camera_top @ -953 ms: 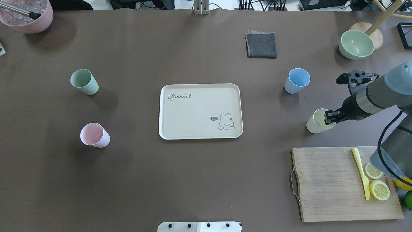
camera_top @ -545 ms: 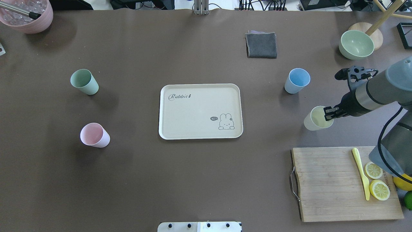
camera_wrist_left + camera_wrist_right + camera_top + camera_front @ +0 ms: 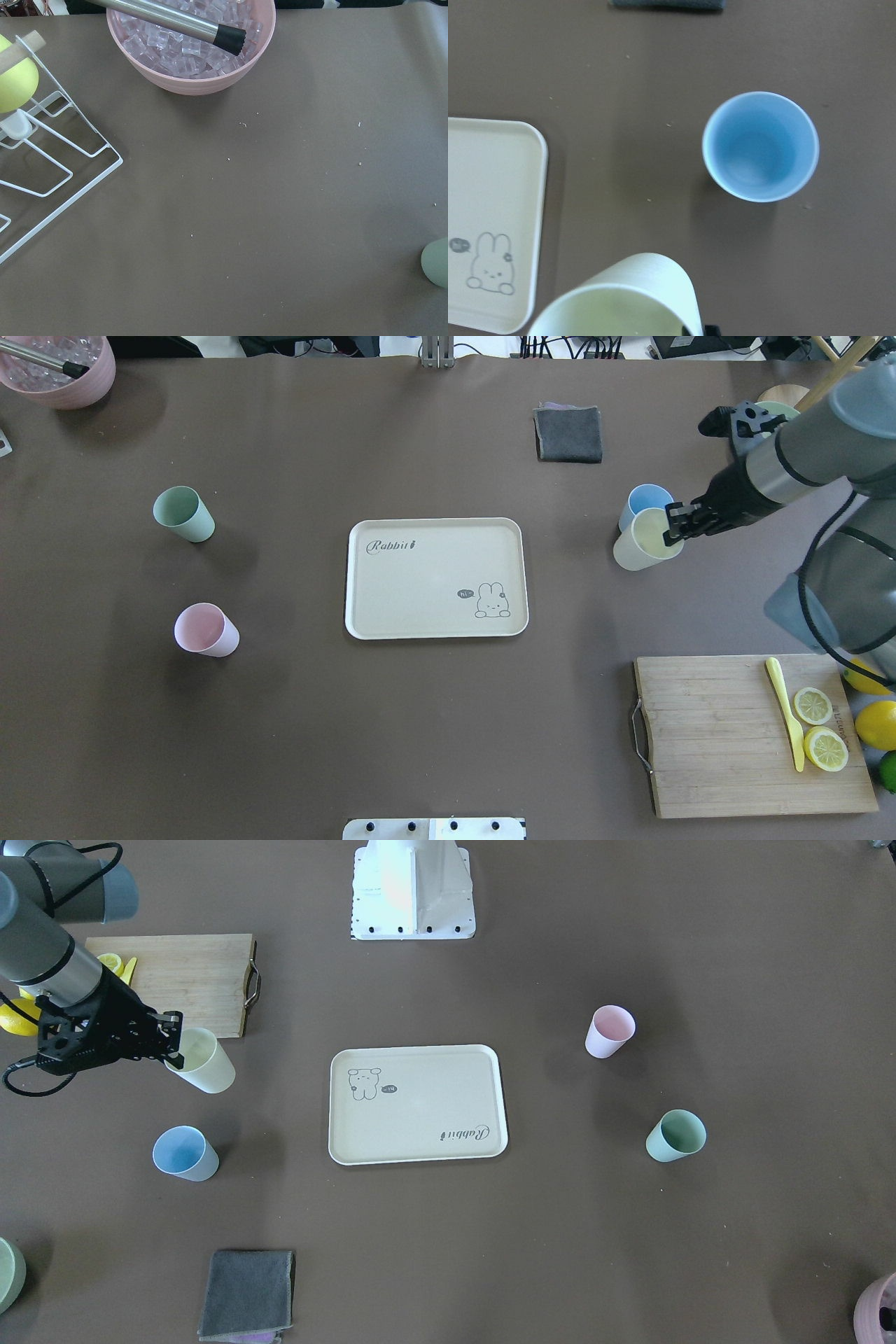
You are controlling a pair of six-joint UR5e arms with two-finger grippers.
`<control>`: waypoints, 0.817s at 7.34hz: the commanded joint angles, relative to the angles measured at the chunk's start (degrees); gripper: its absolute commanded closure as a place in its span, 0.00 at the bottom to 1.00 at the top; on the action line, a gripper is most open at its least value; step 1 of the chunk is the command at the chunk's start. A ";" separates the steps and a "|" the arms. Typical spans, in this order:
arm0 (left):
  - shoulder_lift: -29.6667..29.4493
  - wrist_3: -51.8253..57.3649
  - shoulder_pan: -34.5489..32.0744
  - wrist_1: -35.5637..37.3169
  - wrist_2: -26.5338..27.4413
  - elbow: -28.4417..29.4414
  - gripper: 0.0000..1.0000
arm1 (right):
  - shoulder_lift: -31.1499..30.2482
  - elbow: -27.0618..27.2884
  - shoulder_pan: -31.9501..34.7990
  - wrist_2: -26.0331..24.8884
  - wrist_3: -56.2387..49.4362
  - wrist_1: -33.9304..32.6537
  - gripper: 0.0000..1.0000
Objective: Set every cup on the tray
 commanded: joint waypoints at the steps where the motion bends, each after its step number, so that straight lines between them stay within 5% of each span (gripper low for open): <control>1: 0.30 -8.91 4.49 -0.31 0.30 -3.96 0.02 | 8.96 0.14 -6.60 -5.34 9.93 -5.92 1.00; 6: 3.82 -21.69 17.59 -0.22 1.34 -14.88 0.02 | 14.17 -2.31 -18.21 -15.12 16.29 -9.70 1.00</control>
